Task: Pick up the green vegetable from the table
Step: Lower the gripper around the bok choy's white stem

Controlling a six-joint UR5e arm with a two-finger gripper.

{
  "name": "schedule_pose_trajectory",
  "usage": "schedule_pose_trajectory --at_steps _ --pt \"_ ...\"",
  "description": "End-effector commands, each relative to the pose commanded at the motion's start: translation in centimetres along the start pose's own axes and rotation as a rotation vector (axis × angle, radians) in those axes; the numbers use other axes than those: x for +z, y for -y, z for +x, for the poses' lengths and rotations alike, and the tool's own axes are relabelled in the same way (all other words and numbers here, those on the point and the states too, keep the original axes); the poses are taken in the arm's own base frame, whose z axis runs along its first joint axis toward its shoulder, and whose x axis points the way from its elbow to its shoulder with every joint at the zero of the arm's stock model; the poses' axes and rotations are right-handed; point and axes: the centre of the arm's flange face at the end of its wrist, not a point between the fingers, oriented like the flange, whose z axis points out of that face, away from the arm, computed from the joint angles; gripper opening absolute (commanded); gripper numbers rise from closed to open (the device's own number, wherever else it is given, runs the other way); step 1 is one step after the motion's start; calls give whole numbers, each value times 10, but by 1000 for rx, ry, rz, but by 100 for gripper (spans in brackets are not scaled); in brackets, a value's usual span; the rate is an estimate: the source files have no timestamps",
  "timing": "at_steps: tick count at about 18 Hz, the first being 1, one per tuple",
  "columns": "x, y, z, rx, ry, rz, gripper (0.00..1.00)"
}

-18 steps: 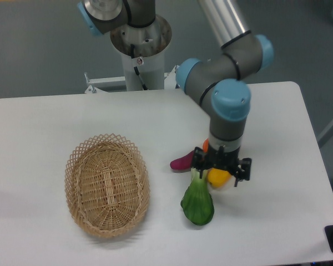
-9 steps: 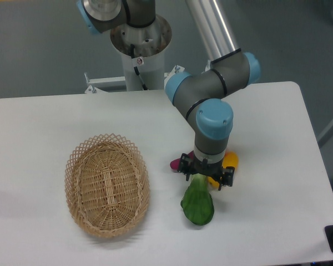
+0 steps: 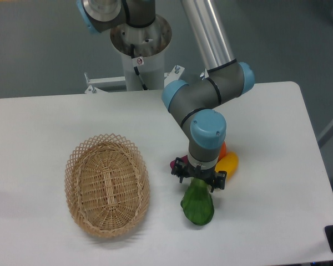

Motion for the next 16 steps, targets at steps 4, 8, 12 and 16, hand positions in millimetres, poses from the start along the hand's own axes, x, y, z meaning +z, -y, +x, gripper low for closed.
schedule_pose_trajectory --at_steps 4,8,12,16 --pt "6 1 2 4 12 5 100" --pt "9 -2 3 8 45 -34 100" --pt "9 -1 5 5 46 -35 100" --pt "8 0 4 5 52 -30 89"
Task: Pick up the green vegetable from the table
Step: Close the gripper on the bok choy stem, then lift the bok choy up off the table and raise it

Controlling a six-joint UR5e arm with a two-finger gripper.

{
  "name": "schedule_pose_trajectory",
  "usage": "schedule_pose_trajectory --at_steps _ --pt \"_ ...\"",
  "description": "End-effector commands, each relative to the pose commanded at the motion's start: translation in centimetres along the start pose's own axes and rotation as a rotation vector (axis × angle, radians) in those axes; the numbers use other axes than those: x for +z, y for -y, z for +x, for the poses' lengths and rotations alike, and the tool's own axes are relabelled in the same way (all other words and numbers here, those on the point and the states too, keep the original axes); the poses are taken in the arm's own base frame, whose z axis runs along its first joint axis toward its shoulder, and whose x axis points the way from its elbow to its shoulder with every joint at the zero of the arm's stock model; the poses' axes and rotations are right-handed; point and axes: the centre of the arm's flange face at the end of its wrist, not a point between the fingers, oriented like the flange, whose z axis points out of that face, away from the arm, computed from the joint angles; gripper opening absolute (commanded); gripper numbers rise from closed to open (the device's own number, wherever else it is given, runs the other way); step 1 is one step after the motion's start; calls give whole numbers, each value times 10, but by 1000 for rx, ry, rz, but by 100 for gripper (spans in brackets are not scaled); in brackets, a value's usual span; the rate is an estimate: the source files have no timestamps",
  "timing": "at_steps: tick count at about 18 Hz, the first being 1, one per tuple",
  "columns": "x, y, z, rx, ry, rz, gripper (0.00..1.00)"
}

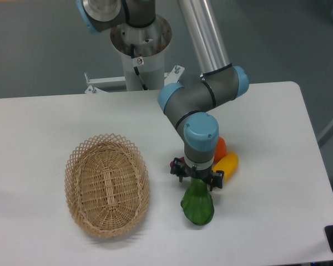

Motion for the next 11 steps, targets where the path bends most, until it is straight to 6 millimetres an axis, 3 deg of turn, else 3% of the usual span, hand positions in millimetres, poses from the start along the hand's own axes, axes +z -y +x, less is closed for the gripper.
schedule_pose_trajectory --at_steps 3,11 --pt "-2 3 2 6 13 11 62" --pt "-5 4 1 6 21 18 43"
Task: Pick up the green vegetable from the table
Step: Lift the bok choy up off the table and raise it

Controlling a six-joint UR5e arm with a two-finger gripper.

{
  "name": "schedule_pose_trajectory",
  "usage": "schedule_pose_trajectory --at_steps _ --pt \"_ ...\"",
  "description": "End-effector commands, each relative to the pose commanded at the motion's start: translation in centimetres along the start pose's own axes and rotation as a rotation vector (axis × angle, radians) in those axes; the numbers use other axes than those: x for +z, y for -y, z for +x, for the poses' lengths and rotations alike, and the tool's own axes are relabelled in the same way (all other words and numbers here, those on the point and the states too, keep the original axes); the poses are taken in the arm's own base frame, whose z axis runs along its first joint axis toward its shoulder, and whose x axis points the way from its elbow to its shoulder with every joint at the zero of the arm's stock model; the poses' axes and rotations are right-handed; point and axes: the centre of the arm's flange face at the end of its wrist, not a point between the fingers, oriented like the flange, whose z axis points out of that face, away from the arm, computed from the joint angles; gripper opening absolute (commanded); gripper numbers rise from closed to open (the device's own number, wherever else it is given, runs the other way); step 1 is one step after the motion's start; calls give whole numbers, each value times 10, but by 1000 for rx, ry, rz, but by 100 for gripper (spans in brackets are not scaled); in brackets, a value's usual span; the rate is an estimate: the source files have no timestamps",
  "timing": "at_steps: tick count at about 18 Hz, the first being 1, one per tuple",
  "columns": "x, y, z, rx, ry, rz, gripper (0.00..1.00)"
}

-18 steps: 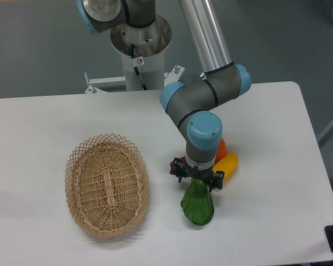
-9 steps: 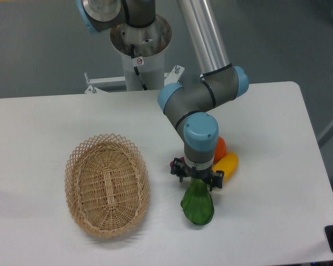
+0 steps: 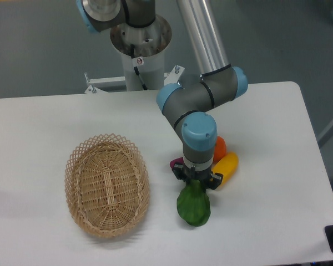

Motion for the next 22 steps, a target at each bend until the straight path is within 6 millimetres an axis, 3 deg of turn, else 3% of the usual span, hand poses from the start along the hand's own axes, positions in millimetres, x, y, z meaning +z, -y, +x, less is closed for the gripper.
schedule_pose_trajectory --at_steps 8,13,19,22 --pt "-10 4 -6 9 16 17 39" --pt "-36 12 -19 6 52 59 39" --pt "-107 13 -55 -36 67 243 40" --pt "-144 4 -71 -55 63 333 40"
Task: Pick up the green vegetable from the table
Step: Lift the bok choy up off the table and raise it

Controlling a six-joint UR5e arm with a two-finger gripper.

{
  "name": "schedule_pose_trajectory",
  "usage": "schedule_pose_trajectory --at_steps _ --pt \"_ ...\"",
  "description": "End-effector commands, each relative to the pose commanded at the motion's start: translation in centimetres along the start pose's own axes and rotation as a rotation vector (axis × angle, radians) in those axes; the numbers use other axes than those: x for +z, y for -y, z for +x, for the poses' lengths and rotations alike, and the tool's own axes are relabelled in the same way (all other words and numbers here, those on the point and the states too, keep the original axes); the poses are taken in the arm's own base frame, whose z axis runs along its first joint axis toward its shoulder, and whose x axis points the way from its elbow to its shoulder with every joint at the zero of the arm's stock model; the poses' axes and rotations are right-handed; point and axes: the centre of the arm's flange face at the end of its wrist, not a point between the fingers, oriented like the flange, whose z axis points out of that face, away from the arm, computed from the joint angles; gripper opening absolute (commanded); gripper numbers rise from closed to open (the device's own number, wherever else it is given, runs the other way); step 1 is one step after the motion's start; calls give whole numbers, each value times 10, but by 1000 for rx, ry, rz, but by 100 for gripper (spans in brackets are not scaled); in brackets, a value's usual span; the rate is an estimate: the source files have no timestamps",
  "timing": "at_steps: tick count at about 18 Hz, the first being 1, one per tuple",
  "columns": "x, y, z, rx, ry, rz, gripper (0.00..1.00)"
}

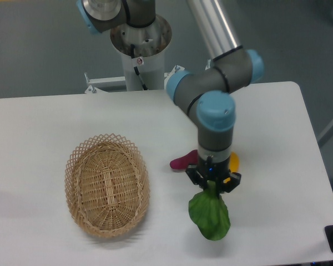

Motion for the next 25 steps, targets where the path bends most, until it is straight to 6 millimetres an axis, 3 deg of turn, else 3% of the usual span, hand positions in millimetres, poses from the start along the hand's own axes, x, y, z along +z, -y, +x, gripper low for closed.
schedule_pose_trajectory --at_steps 5,11,13,19,25 --pt "-44 -8 -26 52 47 59 40" --pt "-77 -36 -63 91 35 102 40" --pt "-86 -42 -66 118 31 92 40" --pt "-86 -61 -76 197 17 66 40" --pt "-83 -64 -74 205 13 57 40"
